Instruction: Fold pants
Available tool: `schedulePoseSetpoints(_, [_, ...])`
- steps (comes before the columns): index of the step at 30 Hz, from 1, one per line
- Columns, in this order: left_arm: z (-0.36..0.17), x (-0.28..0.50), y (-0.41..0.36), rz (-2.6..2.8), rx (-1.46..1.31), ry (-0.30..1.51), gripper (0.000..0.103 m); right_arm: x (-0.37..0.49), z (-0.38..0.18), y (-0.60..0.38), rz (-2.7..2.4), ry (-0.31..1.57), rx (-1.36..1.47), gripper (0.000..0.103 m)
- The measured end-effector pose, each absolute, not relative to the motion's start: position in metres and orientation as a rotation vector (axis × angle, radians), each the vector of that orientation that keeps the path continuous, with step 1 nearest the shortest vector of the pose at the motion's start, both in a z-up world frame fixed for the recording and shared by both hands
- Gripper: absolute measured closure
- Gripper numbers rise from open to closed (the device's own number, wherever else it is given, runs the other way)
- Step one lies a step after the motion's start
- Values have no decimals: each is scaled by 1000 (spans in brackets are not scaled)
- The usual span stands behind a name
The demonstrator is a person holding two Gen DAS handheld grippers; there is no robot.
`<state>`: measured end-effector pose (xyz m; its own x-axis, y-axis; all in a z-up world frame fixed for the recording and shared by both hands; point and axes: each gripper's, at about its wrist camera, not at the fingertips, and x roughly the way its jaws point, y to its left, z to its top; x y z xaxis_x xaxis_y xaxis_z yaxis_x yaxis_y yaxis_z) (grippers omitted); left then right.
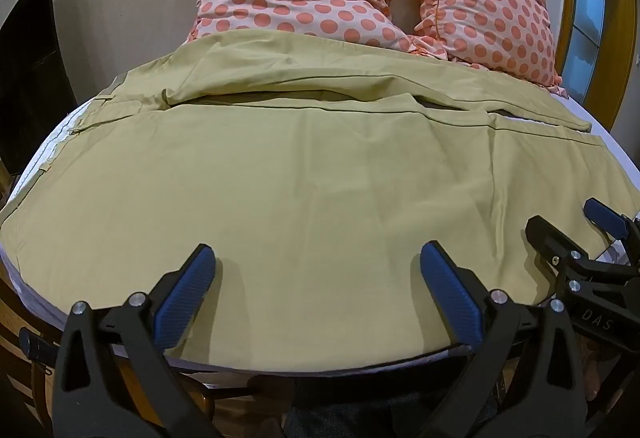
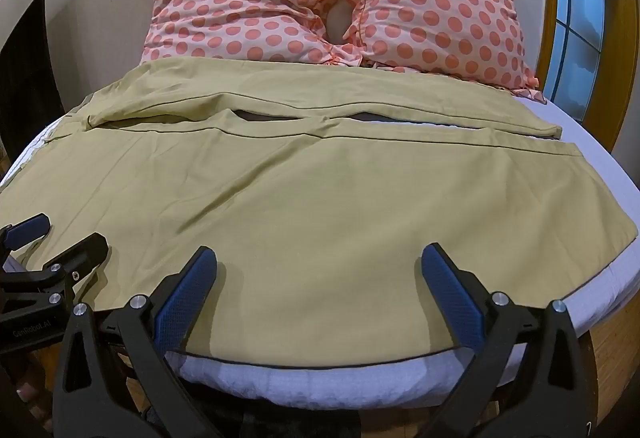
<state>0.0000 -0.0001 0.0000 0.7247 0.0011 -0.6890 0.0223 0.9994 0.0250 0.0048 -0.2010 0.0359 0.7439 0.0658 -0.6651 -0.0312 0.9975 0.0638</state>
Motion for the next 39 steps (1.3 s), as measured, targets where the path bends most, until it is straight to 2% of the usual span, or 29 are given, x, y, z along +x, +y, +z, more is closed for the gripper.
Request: schedulePoseSetpoints(39, [0,0,0,-11,33,756,2,2,35,-201,53,716,49,1])
